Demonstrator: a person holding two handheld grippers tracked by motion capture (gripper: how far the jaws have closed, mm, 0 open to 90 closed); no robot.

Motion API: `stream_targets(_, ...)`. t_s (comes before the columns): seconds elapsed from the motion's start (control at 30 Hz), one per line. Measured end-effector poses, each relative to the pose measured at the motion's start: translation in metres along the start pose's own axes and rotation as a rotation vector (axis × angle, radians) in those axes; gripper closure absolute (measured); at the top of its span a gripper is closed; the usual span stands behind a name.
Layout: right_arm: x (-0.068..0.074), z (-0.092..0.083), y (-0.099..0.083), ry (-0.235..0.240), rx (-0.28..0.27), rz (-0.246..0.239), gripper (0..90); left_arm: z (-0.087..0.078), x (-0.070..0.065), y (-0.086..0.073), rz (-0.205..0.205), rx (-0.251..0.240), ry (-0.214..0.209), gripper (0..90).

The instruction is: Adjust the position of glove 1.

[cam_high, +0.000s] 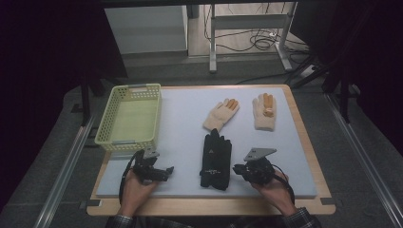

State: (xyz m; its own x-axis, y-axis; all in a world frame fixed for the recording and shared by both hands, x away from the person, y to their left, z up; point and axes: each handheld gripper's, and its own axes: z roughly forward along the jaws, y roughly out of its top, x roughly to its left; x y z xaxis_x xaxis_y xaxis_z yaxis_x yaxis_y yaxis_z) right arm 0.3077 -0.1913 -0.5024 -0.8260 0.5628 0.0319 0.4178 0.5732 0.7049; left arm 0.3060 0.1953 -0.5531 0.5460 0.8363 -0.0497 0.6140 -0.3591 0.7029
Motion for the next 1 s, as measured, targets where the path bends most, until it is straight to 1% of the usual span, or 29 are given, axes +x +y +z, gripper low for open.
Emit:
stream_targets(0.03, 0.002, 0.007, -0.007, 0.02, 0.015, -0.013, 84.4, 0.0, 0.0, 0.0, 0.0, 0.0, 0.0, 3.9)
stream_targets(0.13, 0.007, 0.02, -0.012, 0.036, 0.018, -0.036, 84.8, 0.0, 0.0, 0.0, 0.0, -0.001, 0.0, 3.9)
stream_targets(0.17, 0.009, 0.023, -0.012, 0.044, 0.017, -0.039, 85.0, 0.0, 0.0, 0.0, -0.001, -0.001, -0.001, 3.9)
stream_targets(0.2, 0.009, 0.023, -0.012, 0.044, 0.017, -0.039, 85.0, 0.0, 0.0, 0.0, -0.001, -0.001, -0.001, 3.9)
stream_targets(0.23, 0.011, 0.026, -0.011, 0.046, 0.002, -0.043, 85.4, 0.0, 0.0, 0.0, -0.004, -0.001, -0.001, 3.9)
stream_targets(0.27, 0.013, 0.03, -0.009, 0.059, -0.005, -0.042, 85.4, 0.0, 0.0, 0.0, -0.005, -0.001, -0.002, 4.0)
stream_targets(0.4, 0.016, 0.036, -0.005, 0.075, -0.015, -0.039, 85.3, -0.001, 0.001, 0.0, -0.005, -0.002, -0.007, 4.4)
stream_targets(0.43, 0.018, 0.041, -0.002, 0.082, -0.018, -0.037, 85.3, -0.001, 0.001, 0.0, 0.009, 0.004, -0.008, 4.4)
stream_targets(0.47, 0.018, 0.041, -0.002, 0.082, -0.018, -0.037, 85.3, -0.001, 0.001, 0.0, 0.009, 0.004, -0.008, 4.3)
stream_targets(0.5, 0.021, 0.046, 0.002, 0.092, -0.024, -0.038, 85.3, -0.003, 0.002, -0.002, 0.018, 0.01, -0.011, 4.0)
stream_targets(0.53, 0.023, 0.048, 0.004, 0.095, -0.025, -0.038, 85.2, -0.004, 0.004, -0.003, 0.017, 0.009, -0.015, 3.8)
stream_targets(0.57, 0.024, 0.051, 0.006, 0.098, -0.025, -0.041, 85.1, -0.006, 0.005, -0.004, 0.027, 0.015, -0.017, 3.8)
stream_targets(0.6, 0.024, 0.051, 0.006, 0.098, -0.025, -0.041, 85.1, -0.006, 0.005, -0.004, 0.027, 0.015, -0.017, 3.7)
stream_targets(0.73, 0.033, 0.064, 0.017, 0.109, -0.025, -0.054, 84.8, -0.009, 0.01, -0.008, 0.034, 0.018, -0.024, 3.2)
stream_targets(0.8, 0.037, 0.07, 0.022, 0.107, -0.025, -0.061, 84.8, -0.01, 0.01, -0.009, 0.036, 0.018, -0.025, 3.1)
stream_targets(0.83, 0.041, 0.076, 0.028, 0.11, -0.027, -0.069, 84.8, -0.01, 0.01, -0.009, 0.038, 0.02, -0.025, 2.9)
stream_targets(0.87, 0.041, 0.076, 0.028, 0.11, -0.027, -0.069, 84.8, -0.009, 0.01, -0.009, 0.033, 0.015, -0.024, 2.9)
stream_targets(0.9, 0.043, 0.083, 0.034, 0.109, -0.028, -0.07, 84.9, -0.009, 0.01, -0.009, 0.033, 0.015, -0.025, 2.9)
stream_targets(0.97, 0.045, 0.086, 0.036, 0.107, -0.028, -0.073, 84.9, -0.009, 0.009, -0.009, 0.033, 0.016, -0.024, 2.9)
stream_targets(1.0, 0.046, 0.09, 0.04, 0.105, -0.032, -0.085, 84.9, -0.009, 0.01, -0.009, 0.032, 0.016, -0.025, 2.8)
